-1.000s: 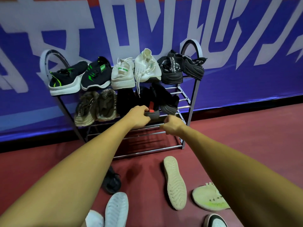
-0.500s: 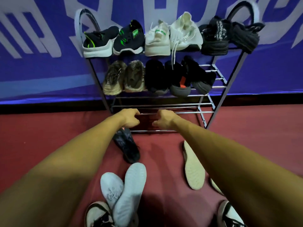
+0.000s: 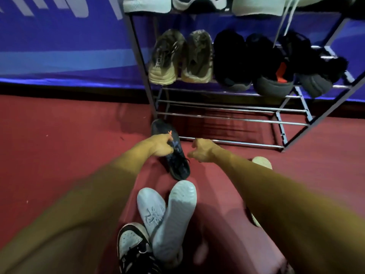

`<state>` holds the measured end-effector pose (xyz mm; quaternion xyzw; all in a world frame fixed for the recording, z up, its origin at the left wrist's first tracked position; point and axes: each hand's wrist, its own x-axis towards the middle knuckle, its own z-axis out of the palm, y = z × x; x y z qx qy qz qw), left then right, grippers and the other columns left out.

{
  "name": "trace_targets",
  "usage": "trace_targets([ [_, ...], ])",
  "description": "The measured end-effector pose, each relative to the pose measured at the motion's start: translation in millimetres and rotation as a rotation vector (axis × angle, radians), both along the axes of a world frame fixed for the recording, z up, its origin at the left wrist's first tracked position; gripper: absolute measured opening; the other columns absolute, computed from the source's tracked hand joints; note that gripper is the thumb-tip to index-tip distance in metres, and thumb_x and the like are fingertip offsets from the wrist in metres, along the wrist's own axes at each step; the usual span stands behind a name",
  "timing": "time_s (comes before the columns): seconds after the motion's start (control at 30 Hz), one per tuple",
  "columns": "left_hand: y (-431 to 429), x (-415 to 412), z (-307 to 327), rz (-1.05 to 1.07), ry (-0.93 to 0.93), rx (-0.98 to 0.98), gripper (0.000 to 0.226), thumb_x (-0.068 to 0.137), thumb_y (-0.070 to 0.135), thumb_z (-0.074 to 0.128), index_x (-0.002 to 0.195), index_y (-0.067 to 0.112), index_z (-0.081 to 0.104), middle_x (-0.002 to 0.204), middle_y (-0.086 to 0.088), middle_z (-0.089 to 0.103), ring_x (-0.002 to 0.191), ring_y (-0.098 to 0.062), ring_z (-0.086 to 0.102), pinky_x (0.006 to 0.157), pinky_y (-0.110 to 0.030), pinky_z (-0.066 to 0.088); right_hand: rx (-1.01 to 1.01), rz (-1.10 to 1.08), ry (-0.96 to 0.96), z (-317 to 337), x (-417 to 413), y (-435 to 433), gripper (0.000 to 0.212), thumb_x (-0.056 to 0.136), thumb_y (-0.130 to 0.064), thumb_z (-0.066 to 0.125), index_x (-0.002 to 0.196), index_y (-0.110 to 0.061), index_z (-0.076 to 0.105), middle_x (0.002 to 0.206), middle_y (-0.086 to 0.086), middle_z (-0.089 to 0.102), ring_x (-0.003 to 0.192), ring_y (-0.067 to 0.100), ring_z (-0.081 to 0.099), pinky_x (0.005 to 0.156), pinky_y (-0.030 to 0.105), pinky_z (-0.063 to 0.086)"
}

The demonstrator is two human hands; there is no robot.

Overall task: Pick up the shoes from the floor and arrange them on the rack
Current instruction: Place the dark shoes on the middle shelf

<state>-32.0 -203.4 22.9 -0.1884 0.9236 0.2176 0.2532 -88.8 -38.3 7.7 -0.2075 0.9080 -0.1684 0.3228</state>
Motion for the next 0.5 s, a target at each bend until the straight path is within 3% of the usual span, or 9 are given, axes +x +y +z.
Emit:
trace_targets([
  [0.07, -12.9, 2.1, -16.1, 0.035, -0.024, 0.011, 0.057, 0.091, 0.023, 0.063, 0.145, 0.018, 0.045, 0.140, -0.012, 0.054, 0.127, -0.026, 0.052, 0.103, -0.026, 0.039, 0.020, -0.002, -0.028, -18.5, -4.1, -11.7, 0.057, 0.088, -0.035, 0.064, 0.134, -0.005, 0.053, 0.125, 0.017, 0.064, 0.114, 0.028, 0.061, 0.086, 0.027, 0.046],
  [0.17, -26.2, 3.0, -37.5, 0.077, -0.023, 0.059, 0.062, 0.093, 0.022, 0.061, 0.149, 0.019, 0.036, 0.136, -0.010, 0.056, 0.122, -0.027, 0.055, 0.095, -0.025, 0.041, 0.033, 0.014, -0.036, -41.3, -6.5, -31.0, 0.056, 0.089, -0.035, 0.064, 0.134, -0.004, 0.054, 0.135, 0.016, 0.057, 0.124, 0.030, 0.055, 0.095, 0.030, 0.045],
  [0.3, -31.4, 3.0, -70.3, 0.132, -0.012, 0.084, 0.067, 0.091, 0.022, 0.058, 0.152, 0.025, 0.029, 0.137, -0.011, 0.057, 0.124, -0.030, 0.054, 0.097, -0.028, 0.041, 0.017, -0.012, -0.071, -76.3, -2.6, -59.4, 0.054, 0.086, -0.031, 0.062, 0.132, -0.004, 0.054, 0.130, 0.017, 0.060, 0.122, 0.033, 0.057, 0.094, 0.034, 0.049],
  [0.43, -31.1, 2.9, -89.6, 0.168, -0.036, 0.165, 0.076, 0.088, 0.021, 0.061, 0.153, 0.027, 0.023, 0.143, -0.010, 0.053, 0.128, -0.029, 0.052, 0.104, -0.030, 0.040, -0.034, -0.217, -0.069, -101.0, -6.7, -75.3, 0.053, 0.090, -0.020, 0.058, 0.136, -0.001, 0.042, 0.139, 0.021, 0.050, 0.130, 0.037, 0.049, 0.105, 0.040, 0.043],
  [0.5, -34.0, 1.8, -90.9, 0.204, -0.055, 0.216, 0.083, 0.086, 0.020, 0.064, 0.155, 0.031, 0.019, 0.147, -0.007, 0.048, 0.131, -0.026, 0.048, 0.106, -0.030, 0.038, -0.059, -0.310, -0.123, -106.3, -10.1, -77.9, 0.050, 0.089, -0.017, 0.061, 0.135, -0.003, 0.044, 0.138, 0.019, 0.054, 0.128, 0.035, 0.052, 0.101, 0.035, 0.043],
])
